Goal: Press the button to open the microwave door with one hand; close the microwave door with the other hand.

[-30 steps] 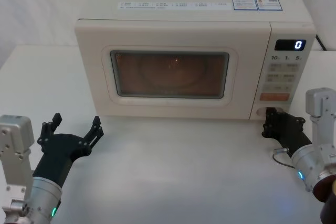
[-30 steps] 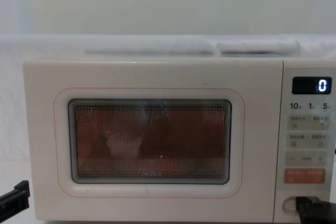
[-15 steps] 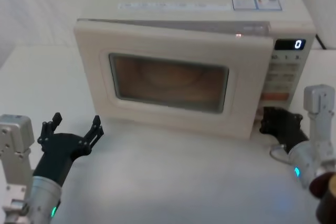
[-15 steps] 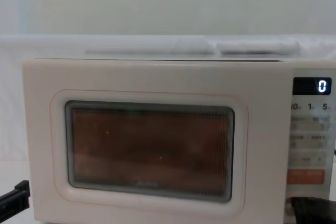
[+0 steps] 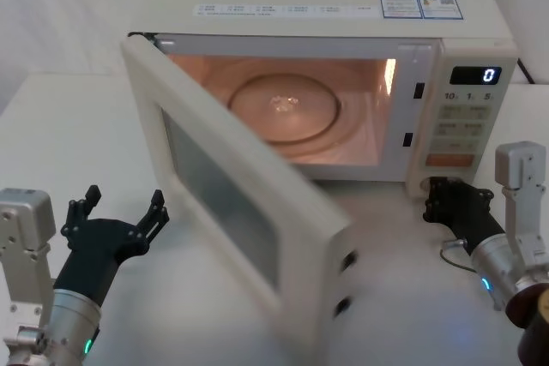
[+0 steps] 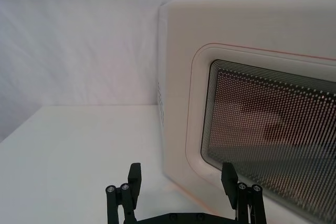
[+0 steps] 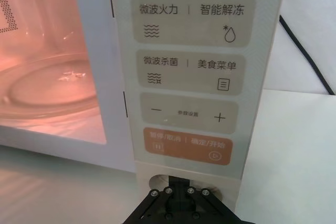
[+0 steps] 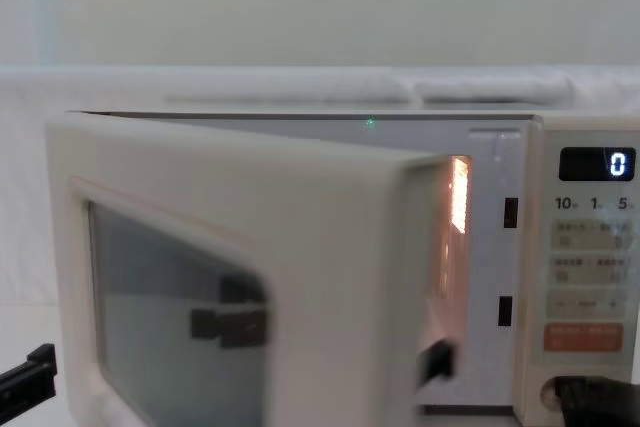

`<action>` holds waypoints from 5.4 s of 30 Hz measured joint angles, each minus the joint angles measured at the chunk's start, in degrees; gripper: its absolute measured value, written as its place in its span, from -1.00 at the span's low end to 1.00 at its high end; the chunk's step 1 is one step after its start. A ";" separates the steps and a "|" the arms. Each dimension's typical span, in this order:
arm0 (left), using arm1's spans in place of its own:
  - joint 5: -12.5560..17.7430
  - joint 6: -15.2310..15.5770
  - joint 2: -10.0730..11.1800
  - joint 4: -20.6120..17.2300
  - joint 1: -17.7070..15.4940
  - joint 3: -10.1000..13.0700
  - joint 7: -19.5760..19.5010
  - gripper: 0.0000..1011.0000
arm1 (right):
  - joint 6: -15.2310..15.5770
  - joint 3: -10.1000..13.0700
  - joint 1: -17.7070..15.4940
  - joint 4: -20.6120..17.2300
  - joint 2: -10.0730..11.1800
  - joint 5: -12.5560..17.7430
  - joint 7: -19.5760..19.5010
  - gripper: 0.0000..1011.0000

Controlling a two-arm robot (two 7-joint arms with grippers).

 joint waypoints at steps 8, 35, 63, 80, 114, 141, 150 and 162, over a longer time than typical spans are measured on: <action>0.00 0.00 0.00 0.00 0.00 0.00 0.00 0.98 | 0.71 0.09 -2.02 -2.57 0.87 0.10 0.28 -1.00; 0.00 0.00 0.00 0.00 0.00 0.00 0.00 0.98 | -0.59 1.34 -11.78 -14.85 5.79 2.36 3.40 -1.00; 0.00 0.00 0.00 0.00 0.00 -0.01 0.00 0.98 | -4.62 2.27 -14.15 -16.63 11.31 4.54 6.60 0.44; 0.00 0.00 0.00 0.00 0.00 -0.01 0.00 0.98 | -5.31 2.70 -14.28 -15.64 11.37 5.07 6.31 0.98; 0.00 0.00 0.00 0.00 0.00 0.00 0.00 0.98 | -5.28 2.67 -14.19 -15.54 11.48 5.13 6.53 0.98; 0.00 0.00 0.00 0.00 0.00 0.00 0.00 0.98 | -5.27 2.67 -14.19 -15.54 11.48 5.08 6.53 0.98; 0.00 0.00 0.00 0.00 0.00 -0.01 0.00 0.98 | -5.27 2.67 -14.20 -15.54 11.48 5.08 6.54 0.98; 0.00 0.00 0.00 0.00 0.00 -0.01 0.00 0.98 | -5.27 2.67 -14.20 -15.54 11.48 5.08 6.54 0.98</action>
